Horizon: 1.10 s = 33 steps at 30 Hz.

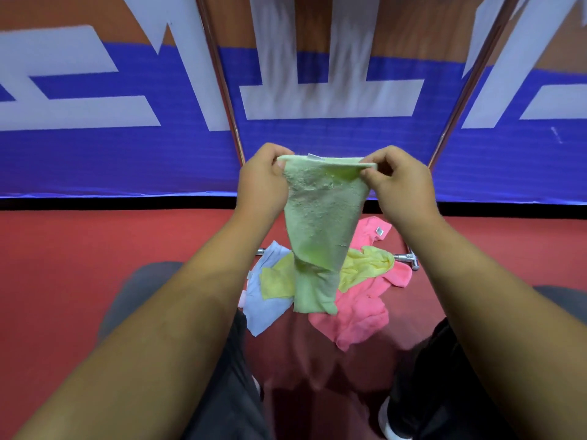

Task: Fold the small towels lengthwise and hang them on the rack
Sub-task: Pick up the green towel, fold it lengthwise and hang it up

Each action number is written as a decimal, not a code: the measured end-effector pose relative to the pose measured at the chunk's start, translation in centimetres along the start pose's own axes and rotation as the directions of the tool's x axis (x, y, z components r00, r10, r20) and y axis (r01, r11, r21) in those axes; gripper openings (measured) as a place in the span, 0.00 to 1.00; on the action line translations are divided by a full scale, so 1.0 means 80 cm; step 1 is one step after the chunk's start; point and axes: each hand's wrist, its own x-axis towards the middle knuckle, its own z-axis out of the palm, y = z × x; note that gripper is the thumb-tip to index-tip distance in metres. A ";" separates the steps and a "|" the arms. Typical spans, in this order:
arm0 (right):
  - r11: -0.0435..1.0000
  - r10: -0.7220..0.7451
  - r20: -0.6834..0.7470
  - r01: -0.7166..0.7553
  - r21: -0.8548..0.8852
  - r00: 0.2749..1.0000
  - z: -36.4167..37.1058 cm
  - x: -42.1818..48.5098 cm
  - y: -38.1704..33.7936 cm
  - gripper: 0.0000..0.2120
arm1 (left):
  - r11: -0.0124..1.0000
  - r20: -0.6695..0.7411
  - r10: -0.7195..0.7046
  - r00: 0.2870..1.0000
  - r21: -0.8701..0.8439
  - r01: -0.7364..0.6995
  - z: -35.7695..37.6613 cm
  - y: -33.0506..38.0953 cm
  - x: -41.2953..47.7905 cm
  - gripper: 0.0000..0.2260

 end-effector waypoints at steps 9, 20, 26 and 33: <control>0.977 -0.079 -0.185 0.114 0.182 0.979 -0.070 -0.023 -0.112 0.09 | 0.958 -0.053 0.046 0.998 -0.282 -0.059 -0.073 0.112 -0.015 0.12; 0.953 -0.274 -0.212 0.294 0.071 0.938 -0.132 -0.029 -0.224 0.07 | 0.951 -0.195 0.189 0.962 -0.208 -0.229 -0.158 0.218 -0.014 0.12; 0.962 -0.218 -0.175 0.241 0.126 0.960 -0.134 -0.034 -0.225 0.09 | 0.953 -0.135 0.127 0.983 -0.258 -0.158 -0.165 0.219 -0.023 0.12; 0.942 -0.139 -0.124 0.170 0.288 0.982 -0.118 -0.023 -0.204 0.07 | 0.979 -0.140 0.136 0.981 -0.133 -0.155 -0.149 0.195 -0.015 0.08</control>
